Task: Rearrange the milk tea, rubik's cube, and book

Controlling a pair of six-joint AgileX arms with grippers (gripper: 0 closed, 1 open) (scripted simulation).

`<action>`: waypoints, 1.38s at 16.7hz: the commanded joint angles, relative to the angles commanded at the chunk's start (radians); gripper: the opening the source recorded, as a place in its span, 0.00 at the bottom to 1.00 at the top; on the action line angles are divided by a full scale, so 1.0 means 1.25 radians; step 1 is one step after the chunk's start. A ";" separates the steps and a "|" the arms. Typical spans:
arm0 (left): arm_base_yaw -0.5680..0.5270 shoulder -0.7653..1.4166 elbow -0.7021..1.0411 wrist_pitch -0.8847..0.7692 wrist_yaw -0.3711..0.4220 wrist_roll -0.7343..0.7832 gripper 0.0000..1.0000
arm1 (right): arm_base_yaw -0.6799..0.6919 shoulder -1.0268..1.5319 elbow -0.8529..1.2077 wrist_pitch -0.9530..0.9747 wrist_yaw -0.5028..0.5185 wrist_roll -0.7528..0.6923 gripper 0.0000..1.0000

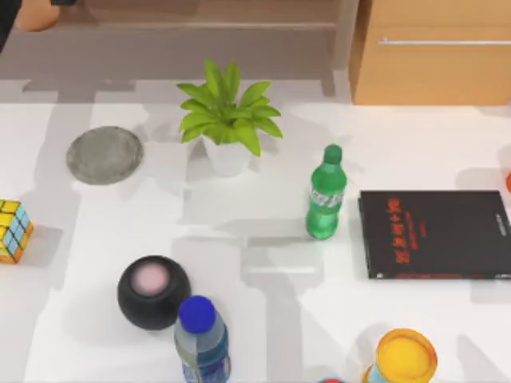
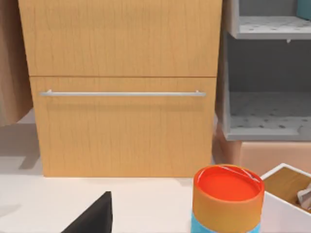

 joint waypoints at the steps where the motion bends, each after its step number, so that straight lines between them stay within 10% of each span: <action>1: 0.001 -0.030 -0.045 0.008 0.000 0.000 0.00 | 0.000 0.000 0.000 0.000 0.000 0.000 1.00; 11: -0.001 -0.119 -0.150 0.042 -0.004 0.001 0.00 | 0.000 0.000 0.000 0.000 0.000 0.000 1.00; 23: -0.119 0.011 -0.351 0.389 -0.123 -0.005 0.00 | 0.000 0.000 0.000 0.000 0.000 0.000 1.00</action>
